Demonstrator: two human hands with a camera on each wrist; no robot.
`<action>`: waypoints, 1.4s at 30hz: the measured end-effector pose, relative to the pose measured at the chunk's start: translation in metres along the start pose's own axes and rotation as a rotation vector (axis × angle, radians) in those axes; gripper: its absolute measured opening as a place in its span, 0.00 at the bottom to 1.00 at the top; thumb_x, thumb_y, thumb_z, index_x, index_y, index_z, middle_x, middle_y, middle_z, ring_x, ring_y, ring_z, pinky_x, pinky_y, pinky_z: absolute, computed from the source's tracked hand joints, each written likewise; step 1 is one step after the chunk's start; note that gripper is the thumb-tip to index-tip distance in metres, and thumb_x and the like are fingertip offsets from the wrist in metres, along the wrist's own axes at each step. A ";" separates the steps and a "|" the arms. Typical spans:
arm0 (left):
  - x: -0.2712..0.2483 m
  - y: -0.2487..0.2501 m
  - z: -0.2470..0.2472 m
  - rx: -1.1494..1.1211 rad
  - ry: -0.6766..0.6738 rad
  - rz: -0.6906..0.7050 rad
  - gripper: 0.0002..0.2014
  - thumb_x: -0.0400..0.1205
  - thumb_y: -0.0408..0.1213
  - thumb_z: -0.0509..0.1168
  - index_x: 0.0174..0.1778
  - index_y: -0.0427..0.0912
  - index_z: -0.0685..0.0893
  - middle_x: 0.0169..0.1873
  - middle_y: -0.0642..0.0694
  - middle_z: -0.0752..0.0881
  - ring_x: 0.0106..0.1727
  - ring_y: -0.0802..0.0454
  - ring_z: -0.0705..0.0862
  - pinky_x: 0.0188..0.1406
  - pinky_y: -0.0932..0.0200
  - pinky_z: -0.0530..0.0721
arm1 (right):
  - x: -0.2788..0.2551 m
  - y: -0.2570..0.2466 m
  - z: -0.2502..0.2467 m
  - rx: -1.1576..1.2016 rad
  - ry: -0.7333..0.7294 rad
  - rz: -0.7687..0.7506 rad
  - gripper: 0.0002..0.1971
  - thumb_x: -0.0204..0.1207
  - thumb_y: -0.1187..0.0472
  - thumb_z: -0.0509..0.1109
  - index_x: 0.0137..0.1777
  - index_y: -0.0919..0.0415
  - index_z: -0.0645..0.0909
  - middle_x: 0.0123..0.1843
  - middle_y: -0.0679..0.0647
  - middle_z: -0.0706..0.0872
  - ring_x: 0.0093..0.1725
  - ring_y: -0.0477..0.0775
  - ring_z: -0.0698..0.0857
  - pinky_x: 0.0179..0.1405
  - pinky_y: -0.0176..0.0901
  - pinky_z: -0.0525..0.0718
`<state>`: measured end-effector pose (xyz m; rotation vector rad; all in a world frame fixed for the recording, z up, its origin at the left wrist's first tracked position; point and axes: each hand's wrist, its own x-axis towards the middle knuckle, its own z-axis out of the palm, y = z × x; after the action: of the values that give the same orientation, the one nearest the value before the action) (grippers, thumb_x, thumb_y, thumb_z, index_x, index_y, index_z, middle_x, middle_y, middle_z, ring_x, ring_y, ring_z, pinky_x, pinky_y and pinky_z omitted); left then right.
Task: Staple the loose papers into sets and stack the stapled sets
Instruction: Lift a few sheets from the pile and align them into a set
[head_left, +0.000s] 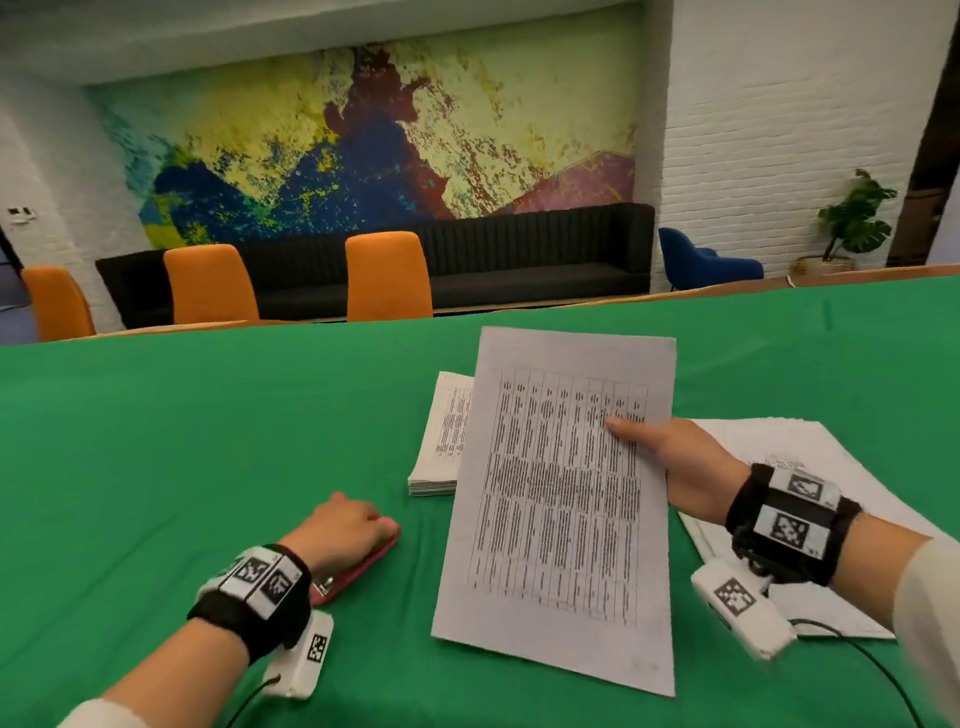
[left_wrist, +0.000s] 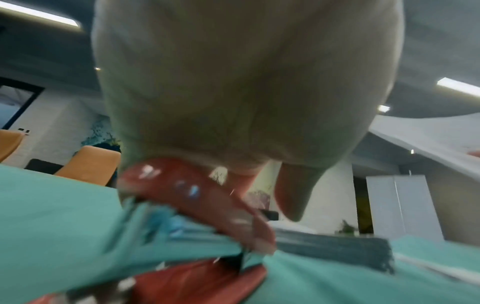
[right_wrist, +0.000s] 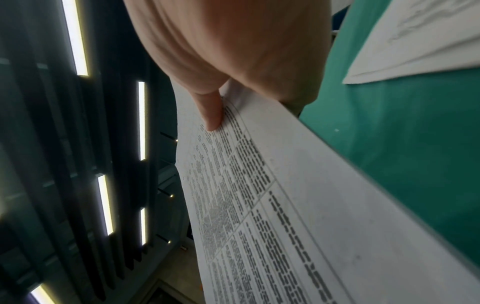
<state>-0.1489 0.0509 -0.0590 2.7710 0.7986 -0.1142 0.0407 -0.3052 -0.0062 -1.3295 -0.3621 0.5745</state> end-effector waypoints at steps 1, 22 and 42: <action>-0.005 0.007 -0.004 -0.070 0.067 0.034 0.31 0.79 0.71 0.60 0.54 0.46 0.90 0.57 0.43 0.89 0.57 0.45 0.88 0.56 0.55 0.85 | 0.001 -0.008 0.003 0.005 -0.009 -0.009 0.16 0.86 0.64 0.69 0.72 0.65 0.83 0.64 0.65 0.92 0.64 0.70 0.90 0.64 0.67 0.88; 0.120 0.066 -0.051 -0.730 0.311 -0.073 0.13 0.84 0.28 0.62 0.62 0.36 0.86 0.61 0.36 0.89 0.60 0.33 0.87 0.65 0.38 0.88 | 0.116 -0.002 0.067 -0.494 0.042 0.135 0.33 0.73 0.73 0.81 0.78 0.71 0.74 0.64 0.66 0.88 0.59 0.68 0.91 0.36 0.50 0.92; 0.098 0.087 -0.062 -0.160 -0.173 0.007 0.45 0.81 0.51 0.78 0.89 0.39 0.65 0.85 0.42 0.72 0.78 0.38 0.78 0.70 0.48 0.84 | 0.132 0.033 0.055 -1.138 0.022 -0.069 0.24 0.79 0.49 0.81 0.72 0.55 0.84 0.73 0.56 0.84 0.65 0.57 0.84 0.63 0.46 0.81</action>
<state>-0.0190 0.0464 0.0057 2.5723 0.7208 -0.2723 0.1107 -0.1794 -0.0359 -2.3910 -0.7731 0.2681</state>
